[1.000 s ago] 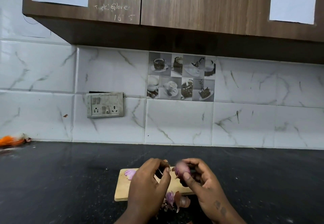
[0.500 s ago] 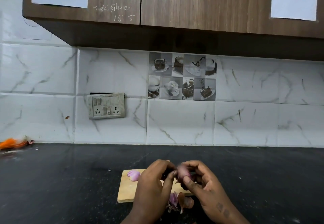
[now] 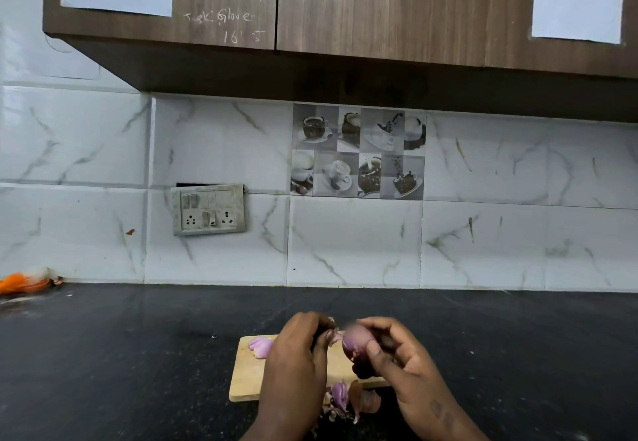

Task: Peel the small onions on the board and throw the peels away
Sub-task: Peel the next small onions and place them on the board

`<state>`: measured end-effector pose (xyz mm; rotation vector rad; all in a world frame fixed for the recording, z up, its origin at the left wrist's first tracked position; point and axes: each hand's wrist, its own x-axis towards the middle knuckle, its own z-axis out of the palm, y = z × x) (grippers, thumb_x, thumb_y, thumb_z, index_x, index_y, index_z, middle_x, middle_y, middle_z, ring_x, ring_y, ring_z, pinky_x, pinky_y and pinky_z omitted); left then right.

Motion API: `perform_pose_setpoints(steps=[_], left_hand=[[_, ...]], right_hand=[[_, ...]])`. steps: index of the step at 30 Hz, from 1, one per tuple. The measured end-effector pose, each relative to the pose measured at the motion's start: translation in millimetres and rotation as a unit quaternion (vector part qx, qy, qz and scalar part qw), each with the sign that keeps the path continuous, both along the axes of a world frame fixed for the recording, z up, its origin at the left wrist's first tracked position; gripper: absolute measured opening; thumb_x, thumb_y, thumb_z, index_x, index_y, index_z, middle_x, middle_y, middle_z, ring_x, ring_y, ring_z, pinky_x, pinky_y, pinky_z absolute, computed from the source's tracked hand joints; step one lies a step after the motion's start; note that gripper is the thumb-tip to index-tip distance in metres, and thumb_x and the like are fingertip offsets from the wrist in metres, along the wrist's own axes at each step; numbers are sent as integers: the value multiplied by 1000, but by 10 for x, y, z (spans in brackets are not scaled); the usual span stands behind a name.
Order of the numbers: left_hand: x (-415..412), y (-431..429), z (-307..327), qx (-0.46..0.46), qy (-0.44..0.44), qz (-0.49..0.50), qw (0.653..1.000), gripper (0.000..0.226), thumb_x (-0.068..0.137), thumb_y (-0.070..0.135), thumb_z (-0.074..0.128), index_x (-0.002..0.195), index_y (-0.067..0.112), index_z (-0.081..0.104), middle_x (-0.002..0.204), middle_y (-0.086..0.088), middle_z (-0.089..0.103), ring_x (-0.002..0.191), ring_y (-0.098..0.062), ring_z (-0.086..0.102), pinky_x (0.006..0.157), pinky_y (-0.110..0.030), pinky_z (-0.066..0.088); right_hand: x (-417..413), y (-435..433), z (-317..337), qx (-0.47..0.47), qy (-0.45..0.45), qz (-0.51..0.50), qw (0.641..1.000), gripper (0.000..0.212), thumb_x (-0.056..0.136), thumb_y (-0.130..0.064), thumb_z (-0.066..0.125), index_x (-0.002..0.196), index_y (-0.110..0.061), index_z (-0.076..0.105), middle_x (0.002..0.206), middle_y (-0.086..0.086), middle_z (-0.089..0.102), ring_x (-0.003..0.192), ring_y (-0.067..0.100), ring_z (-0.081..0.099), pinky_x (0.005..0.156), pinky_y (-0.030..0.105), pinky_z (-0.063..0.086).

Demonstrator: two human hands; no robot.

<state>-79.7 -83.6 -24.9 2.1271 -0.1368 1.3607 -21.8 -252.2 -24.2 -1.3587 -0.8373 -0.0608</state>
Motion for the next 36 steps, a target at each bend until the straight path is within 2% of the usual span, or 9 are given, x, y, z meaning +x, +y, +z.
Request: perform_pose_setpoints(steps=[3,6,9,12,16,19,24,31,36], left_hand=[[17,47,-14,-23,17,31,999,25,90,7,71,84,29,62,80,23,55,88,6,54,71,-8,40],[34,99,-48,-18,56,40,997,27,91,11,70,82,35,61,80,22,58,87,4,56,68,-10,41],[17,44,-63,6,98,-3,995,31,90,7,61,92,37,70,94,25,64,97,7,59,76,-12,46],[-4,-13,-47,7,102,-14,995,35,91,8,52,97,38,68,103,27,64,103,9,58,83,-21,51],[-49,-36,-36,1,88,-38,995,9,96,43,55,93,39,63,93,24,65,91,3,61,74,-27,52],[-62,-47,-39,0,83,-63,995,21,89,59,54,91,40,64,90,24,68,89,0,64,71,-29,54],[-80,-66,-15,-26,80,-88,992,16,83,48,59,85,34,67,82,17,69,81,-6,67,64,-30,54],[-99,-54,7,-19,90,-77,993,4,84,31,68,82,31,72,76,21,70,75,-2,67,61,-17,50],[-94,-40,0,8,84,-36,996,8,81,34,68,75,31,65,70,20,65,74,-4,63,58,-18,48]], right_hand=[[18,-25,24,55,22,9,998,31,89,-22,67,119,-12,68,107,18,75,78,29,73,70,33,60],[56,-53,31,102,53,13,993,30,95,-19,67,125,-16,68,110,16,75,84,36,73,74,36,63],[59,-24,8,64,42,9,997,40,89,-26,62,128,-19,67,115,15,74,93,35,74,82,38,62],[66,-5,-10,41,45,10,998,41,88,-27,61,127,-19,66,118,9,74,103,30,73,92,41,60],[31,3,-3,31,48,14,998,31,87,-27,63,116,-23,72,113,8,74,102,29,73,91,40,60],[15,13,-2,25,42,4,999,21,92,-21,72,113,-18,71,112,9,72,100,30,74,87,35,61],[24,-6,-35,6,7,-9,1000,30,81,-15,79,109,-22,69,111,8,67,92,29,74,80,42,59],[51,-34,-26,-10,-10,-18,1000,32,75,-10,86,101,-23,72,109,12,71,94,23,73,70,34,60],[29,-23,-5,-3,-13,-13,1000,37,65,-8,90,94,-22,72,104,11,73,91,25,73,70,37,60]])
